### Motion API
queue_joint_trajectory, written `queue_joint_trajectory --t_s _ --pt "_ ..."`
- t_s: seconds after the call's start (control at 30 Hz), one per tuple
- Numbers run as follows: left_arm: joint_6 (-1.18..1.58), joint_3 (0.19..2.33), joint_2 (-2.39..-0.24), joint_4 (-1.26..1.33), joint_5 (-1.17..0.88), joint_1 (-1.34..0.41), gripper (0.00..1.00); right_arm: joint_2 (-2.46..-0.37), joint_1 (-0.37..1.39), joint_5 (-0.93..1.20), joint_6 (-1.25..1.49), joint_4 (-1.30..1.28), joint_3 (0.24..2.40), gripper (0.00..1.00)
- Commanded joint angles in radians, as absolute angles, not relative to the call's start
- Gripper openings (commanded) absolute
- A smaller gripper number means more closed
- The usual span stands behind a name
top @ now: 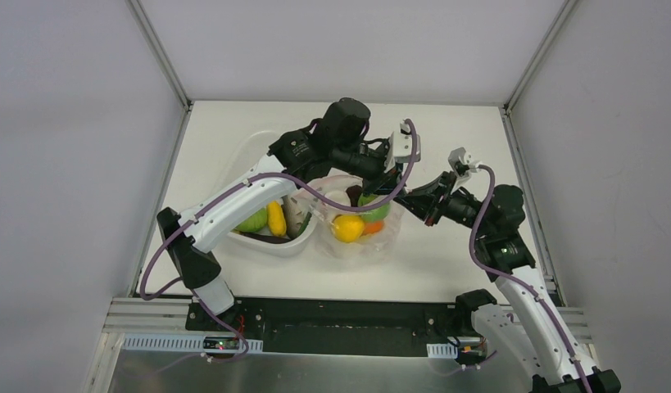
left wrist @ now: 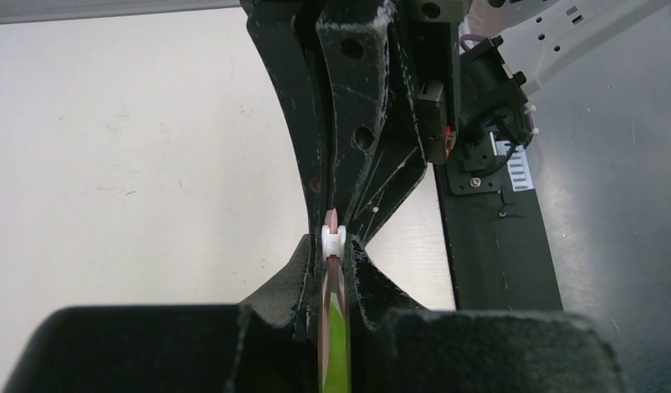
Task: Place the food in the zip-top bag and seal the zipper
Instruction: Zip the zipper food storage bag at the center of the board.
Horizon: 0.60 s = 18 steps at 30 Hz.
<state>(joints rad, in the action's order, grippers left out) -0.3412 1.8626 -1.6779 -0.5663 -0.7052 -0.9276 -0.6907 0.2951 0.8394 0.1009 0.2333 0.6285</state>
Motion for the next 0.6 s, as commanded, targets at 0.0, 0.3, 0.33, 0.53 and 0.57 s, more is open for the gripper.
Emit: queue_joint_trajectory --t_s 0.0,0.3,0.33,0.53,0.57 --pt "-0.355 1.779 -1.596 -0.59 -0.691 -0.903 0.0 -0.661 0.292 0.677 0.182 0.297 0.639 0.0" --pt "-0.339 1.704 -1.523 -0.537 -0.662 -0.875 0.0 -0.686 0.293 0.667 0.193 0.301 0.611 0.0" --pt "-0.338 1.711 -1.526 -0.538 -0.662 -0.875 0.0 -0.687 0.293 0.683 0.188 0.302 0.613 0.0" --pt "-0.354 1.797 -1.569 -0.606 -0.587 -0.876 0.0 -0.661 0.293 0.729 0.15 0.294 0.614 0.0" --pt "-0.359 1.811 -1.577 -0.618 -0.564 -0.875 0.0 -0.656 0.292 0.733 0.146 0.295 0.612 0.0"
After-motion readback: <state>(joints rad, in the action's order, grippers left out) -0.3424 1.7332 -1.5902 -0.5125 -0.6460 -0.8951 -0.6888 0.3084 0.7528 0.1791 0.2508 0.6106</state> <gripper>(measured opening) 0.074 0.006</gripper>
